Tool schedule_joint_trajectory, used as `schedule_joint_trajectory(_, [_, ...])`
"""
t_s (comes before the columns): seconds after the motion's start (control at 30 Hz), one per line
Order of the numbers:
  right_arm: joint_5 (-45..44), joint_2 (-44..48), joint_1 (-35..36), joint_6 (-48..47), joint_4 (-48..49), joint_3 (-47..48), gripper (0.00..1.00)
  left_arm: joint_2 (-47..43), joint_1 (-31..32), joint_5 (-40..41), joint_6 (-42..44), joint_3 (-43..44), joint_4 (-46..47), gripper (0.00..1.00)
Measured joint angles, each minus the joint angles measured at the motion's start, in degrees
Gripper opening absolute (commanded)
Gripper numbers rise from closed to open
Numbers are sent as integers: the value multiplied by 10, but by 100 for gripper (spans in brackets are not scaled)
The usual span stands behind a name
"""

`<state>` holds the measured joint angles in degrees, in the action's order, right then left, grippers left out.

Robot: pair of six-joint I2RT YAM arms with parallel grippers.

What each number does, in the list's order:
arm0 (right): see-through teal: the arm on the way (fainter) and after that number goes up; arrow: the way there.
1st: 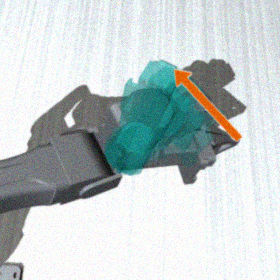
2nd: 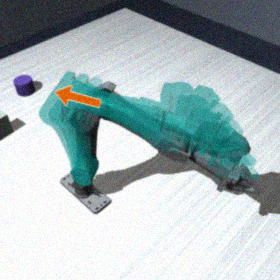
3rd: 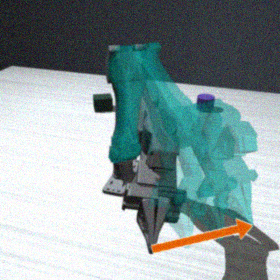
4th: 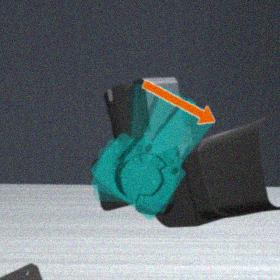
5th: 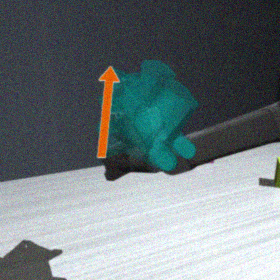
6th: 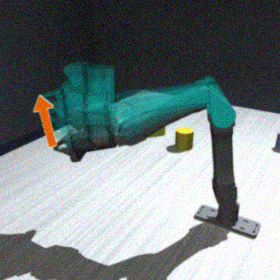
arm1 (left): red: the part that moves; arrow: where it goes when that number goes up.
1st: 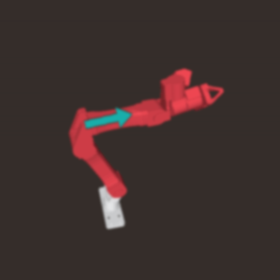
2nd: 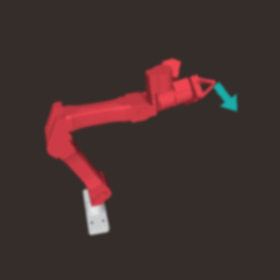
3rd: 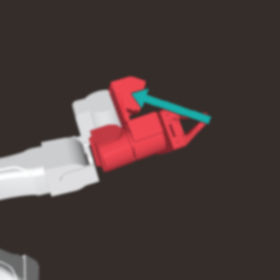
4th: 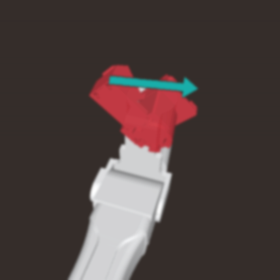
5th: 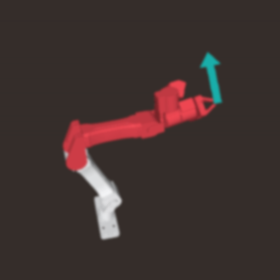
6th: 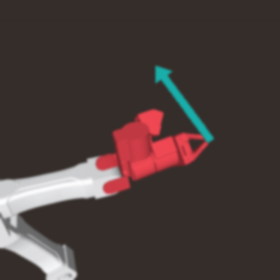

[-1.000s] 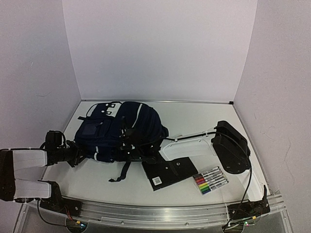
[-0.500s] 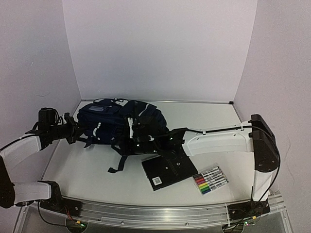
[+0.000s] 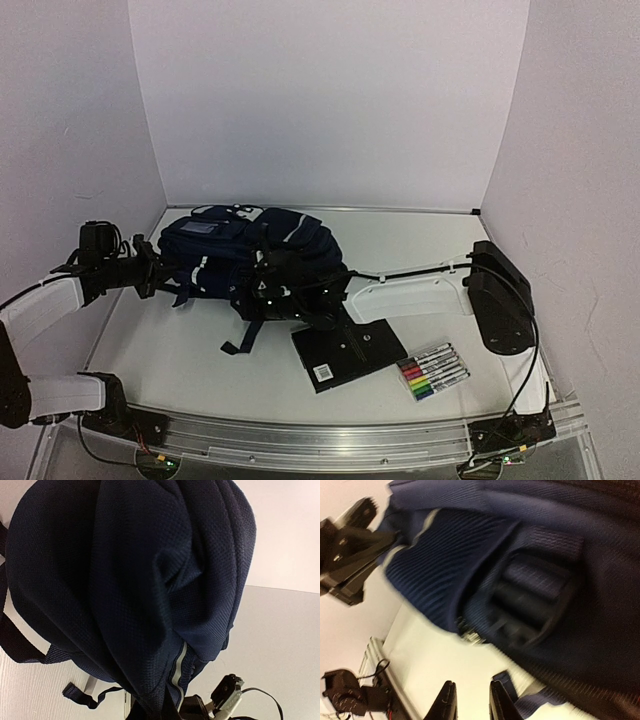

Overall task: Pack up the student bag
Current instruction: Zip the student bag at the center of the board.

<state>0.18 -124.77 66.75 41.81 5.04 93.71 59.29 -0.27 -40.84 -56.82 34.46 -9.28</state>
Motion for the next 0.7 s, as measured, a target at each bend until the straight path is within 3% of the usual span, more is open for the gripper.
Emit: schedule_joint_trajectory(0.7, [-1,-38,-27,-88,29,32,19,2,0,0,1,5,-3,0])
